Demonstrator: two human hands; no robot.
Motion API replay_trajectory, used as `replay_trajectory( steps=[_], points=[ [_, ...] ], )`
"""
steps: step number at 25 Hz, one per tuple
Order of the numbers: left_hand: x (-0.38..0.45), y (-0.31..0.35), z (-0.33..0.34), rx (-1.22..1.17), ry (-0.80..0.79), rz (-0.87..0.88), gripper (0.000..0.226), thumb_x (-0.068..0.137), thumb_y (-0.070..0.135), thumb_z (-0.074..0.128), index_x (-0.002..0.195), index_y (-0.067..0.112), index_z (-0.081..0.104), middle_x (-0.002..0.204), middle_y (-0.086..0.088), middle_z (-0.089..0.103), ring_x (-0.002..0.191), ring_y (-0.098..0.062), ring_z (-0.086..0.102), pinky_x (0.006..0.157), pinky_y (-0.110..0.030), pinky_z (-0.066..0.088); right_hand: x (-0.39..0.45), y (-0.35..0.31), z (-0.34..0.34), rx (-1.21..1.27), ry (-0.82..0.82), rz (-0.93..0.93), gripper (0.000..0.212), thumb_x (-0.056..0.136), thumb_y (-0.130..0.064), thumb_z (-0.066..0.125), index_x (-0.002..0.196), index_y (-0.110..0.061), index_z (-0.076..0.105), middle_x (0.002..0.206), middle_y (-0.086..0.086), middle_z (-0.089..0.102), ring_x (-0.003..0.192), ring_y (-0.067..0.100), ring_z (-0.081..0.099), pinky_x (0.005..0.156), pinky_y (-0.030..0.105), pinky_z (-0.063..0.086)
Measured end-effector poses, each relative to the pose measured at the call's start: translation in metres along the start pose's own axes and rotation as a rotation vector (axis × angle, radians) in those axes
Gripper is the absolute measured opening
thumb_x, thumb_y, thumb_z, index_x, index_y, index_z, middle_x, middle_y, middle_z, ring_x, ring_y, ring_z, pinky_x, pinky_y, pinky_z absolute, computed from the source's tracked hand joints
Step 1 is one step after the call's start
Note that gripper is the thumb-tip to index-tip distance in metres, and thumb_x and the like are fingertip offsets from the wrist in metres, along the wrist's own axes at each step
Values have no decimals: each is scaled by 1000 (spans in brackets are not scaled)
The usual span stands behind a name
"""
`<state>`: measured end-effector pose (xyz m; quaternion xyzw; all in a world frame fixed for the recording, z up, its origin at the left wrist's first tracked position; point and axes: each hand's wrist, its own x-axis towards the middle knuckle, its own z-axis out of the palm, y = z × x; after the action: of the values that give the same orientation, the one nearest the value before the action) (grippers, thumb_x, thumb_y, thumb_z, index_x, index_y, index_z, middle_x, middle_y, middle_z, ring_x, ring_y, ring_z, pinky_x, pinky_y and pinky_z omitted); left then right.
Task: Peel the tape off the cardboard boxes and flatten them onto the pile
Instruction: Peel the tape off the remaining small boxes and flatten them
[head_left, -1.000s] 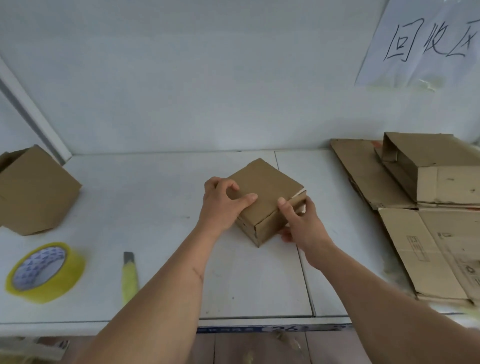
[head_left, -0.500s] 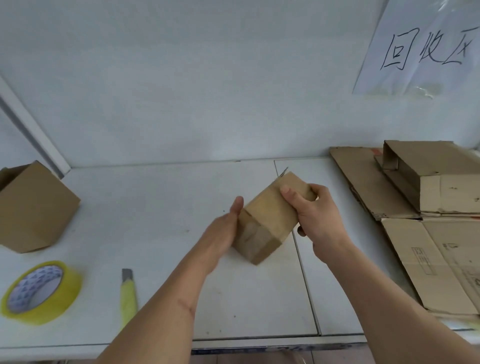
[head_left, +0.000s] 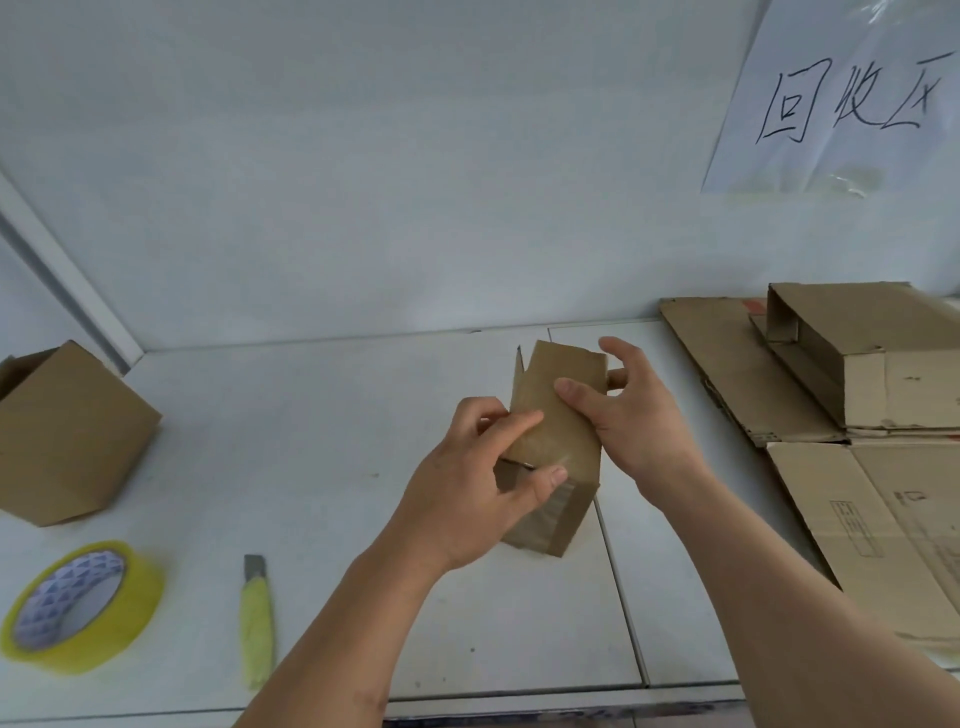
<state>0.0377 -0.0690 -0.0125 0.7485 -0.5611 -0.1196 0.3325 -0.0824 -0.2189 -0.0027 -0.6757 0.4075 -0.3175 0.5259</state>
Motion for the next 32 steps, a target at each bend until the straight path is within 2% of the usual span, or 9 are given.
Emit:
replay_trajectory(
  steps=[5,8,11,16,19,22,25,29,32],
  points=[
    [4,4,-7,41,92,57,40,79,62,63,108,35,57,108,26,32,99,1,47,72,-17,43,0,3,7,24,13,-23,58,87,-41,71,138,-35,44,104,-16,56,88,4,62,69,24,52],
    [6,4,-12,58,45,18,37,81,61,62,105,34,54,107,27,32,98,4,45,71,-16,40,-1,5,11,30,20,-30,53,89,-38,68,137,-35,46,107,-15,57,81,3,62,60,19,49],
    [7,4,-13,70,10,24,33,84,57,62,104,32,52,108,23,34,95,1,45,72,-18,41,-2,5,15,11,46,-32,48,91,-38,66,135,-35,47,114,-10,56,86,5,62,61,20,48],
    [6,4,-10,-6,11,25,34,86,52,64,108,28,53,110,19,33,92,0,43,74,-17,40,-6,10,14,-52,46,-75,32,95,-37,60,126,-39,51,118,-8,58,93,13,63,73,28,53],
    [6,3,-10,-15,-19,15,40,86,54,62,117,30,52,114,20,32,97,-1,45,81,-21,45,-7,11,13,-107,26,-91,36,96,-37,58,131,-36,51,120,-7,57,92,14,63,80,33,54],
    [8,4,-12,-25,-48,11,28,86,52,63,106,35,54,109,23,33,93,0,44,79,-22,44,-7,10,13,-160,18,-113,37,96,-37,58,131,-33,51,123,-6,55,100,16,62,91,40,52],
    [10,4,-12,-64,-56,17,20,87,47,66,95,33,53,105,26,34,91,0,42,79,-21,42,-8,8,12,-185,15,-115,38,96,-37,58,133,-31,51,124,-6,53,104,15,60,95,39,50],
    [12,1,-10,-148,-76,10,19,86,41,69,90,34,52,102,31,34,94,-1,42,81,-19,38,-8,7,11,-195,10,-112,39,96,-37,57,134,-30,50,125,-6,52,99,14,61,93,37,51],
    [11,0,-6,-181,-41,9,31,81,52,67,105,36,55,108,28,34,105,-6,46,86,-21,42,-14,3,6,-344,63,-205,33,96,-36,58,128,-30,56,126,-7,46,86,11,60,79,28,47]
  ],
)
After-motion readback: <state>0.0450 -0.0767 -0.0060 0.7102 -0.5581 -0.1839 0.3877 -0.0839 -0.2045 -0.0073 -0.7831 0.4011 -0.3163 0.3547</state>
